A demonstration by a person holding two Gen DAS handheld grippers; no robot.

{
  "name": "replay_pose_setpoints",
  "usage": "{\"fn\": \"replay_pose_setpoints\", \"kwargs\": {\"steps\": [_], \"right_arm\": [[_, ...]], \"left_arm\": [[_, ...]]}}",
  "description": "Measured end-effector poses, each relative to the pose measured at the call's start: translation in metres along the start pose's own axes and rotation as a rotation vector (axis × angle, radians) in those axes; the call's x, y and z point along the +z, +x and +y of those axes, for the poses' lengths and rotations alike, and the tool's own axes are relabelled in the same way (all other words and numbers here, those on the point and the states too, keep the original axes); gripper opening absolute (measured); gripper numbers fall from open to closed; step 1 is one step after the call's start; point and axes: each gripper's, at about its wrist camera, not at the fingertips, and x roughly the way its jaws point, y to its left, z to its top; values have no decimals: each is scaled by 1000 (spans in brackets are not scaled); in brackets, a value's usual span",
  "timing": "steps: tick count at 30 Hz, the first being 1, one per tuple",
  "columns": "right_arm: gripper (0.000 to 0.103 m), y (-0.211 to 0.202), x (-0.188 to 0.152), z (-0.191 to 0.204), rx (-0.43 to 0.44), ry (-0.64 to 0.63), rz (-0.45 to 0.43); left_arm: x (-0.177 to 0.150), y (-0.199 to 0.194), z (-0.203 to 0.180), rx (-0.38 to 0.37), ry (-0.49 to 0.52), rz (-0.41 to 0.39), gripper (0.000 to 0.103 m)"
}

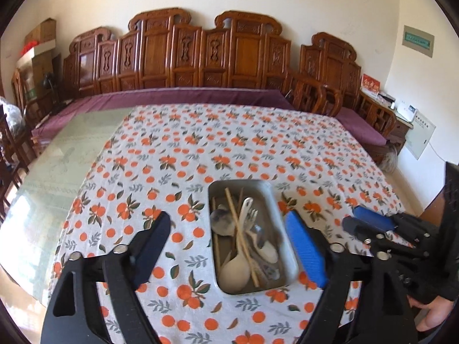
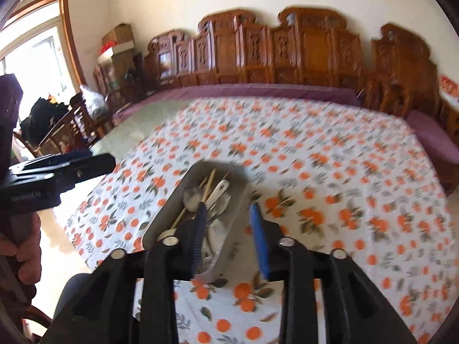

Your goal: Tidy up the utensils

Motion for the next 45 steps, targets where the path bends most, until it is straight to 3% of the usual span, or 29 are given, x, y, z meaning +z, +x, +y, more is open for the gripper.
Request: {"fn": "replay_pose_setpoints", "kwargs": {"steps": [8,13,18,30,45], "right_arm": [[75,-73,7,-25,-111,15,-135],[91,-111,8,-35,-174,22,-200],[101,-143,6,-41,-199,26,-259],[101,-191,7,-33,-233,18,-344],[101,-192,5,-30,-250,18,-354]], "left_arm": [[10,-45,-42,-7,53,-113,95],[12,-71,-63,-20,69,-170,95],[11,-90,-77,1,87,-205,95],[1,-108,-82,63,63,-217,95],[-2,-115,-86,71,64,-232,95]]}}
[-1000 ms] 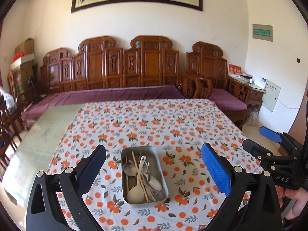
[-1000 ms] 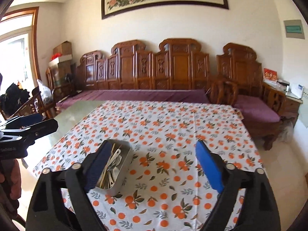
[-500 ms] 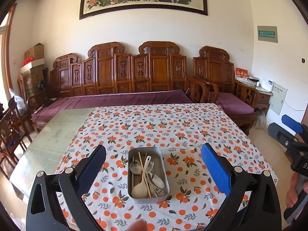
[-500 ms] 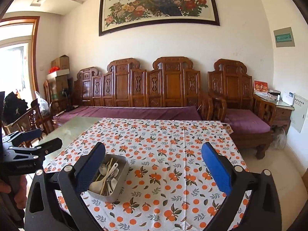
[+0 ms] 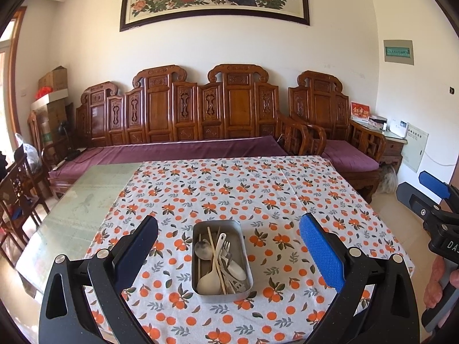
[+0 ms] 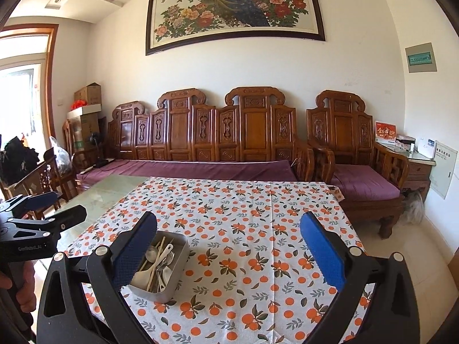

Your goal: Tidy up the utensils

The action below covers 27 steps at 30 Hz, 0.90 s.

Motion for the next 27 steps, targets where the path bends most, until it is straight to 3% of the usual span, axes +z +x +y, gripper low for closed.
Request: {"fn": "replay_pose_setpoints", "kwargs": {"steps": [27], "right_arm": [[101,-1,3,3,5,3,-3]], "left_arm": [[4,-5,0,-4,-11,-10,95]]}}
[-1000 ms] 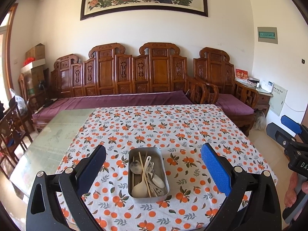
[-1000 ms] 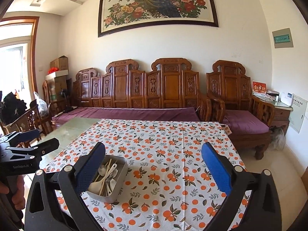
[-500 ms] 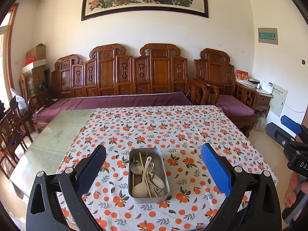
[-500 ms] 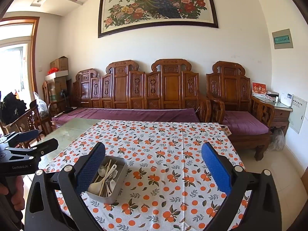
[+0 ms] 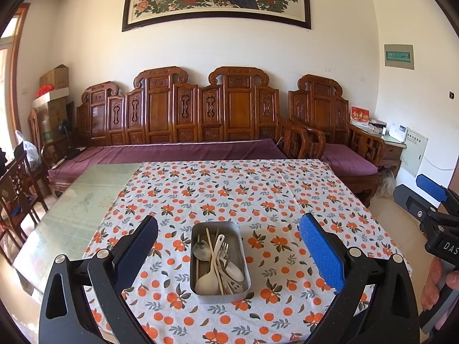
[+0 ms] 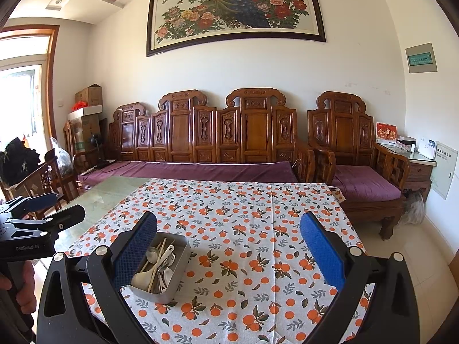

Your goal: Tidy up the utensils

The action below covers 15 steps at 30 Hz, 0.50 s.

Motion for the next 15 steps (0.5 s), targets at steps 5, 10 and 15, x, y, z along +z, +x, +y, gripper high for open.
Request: {"fn": "replay_pose_setpoints", "kwargs": {"steps": [5,10,15], "right_arm": [[101,0,0,0,-1,-1,-2],[101,-1,1,0,-2,0,-4],[101,-1,2,0,-4,-1,-7]], "left_arm": [[0,-4,-1,-1,-2,-7,95],[0,-7,-1,0,-2,-12,95],[0,-7,-2,0,-1,-12,95]]}}
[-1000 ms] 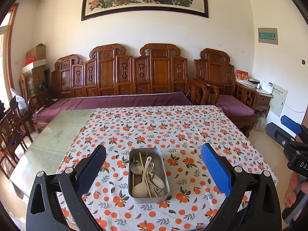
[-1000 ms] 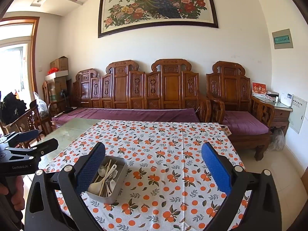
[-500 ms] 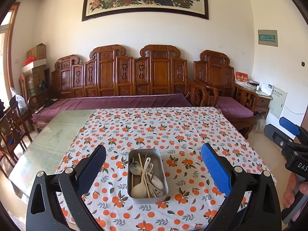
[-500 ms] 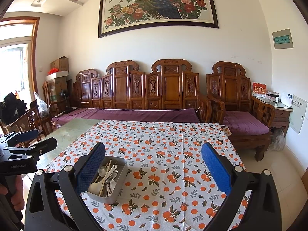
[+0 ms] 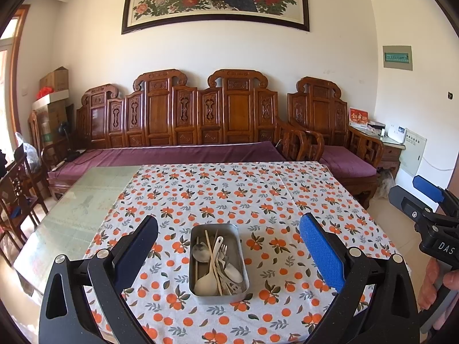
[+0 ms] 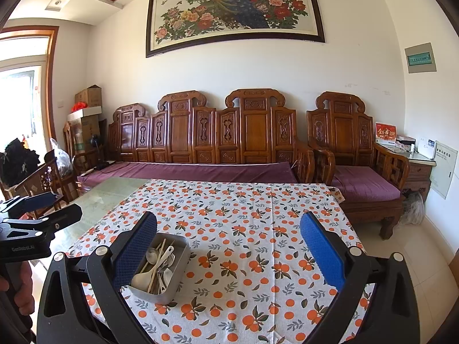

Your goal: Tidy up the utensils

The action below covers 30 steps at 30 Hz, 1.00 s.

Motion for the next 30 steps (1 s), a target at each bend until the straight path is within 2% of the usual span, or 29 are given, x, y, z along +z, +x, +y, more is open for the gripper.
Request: {"fn": "replay_pose_setpoints", "kwargs": {"steps": [30], "right_arm": [[101,-2,2,-1,1,4,-4]], "left_arm": [[1,0,1,4,-6,-1,95]]}}
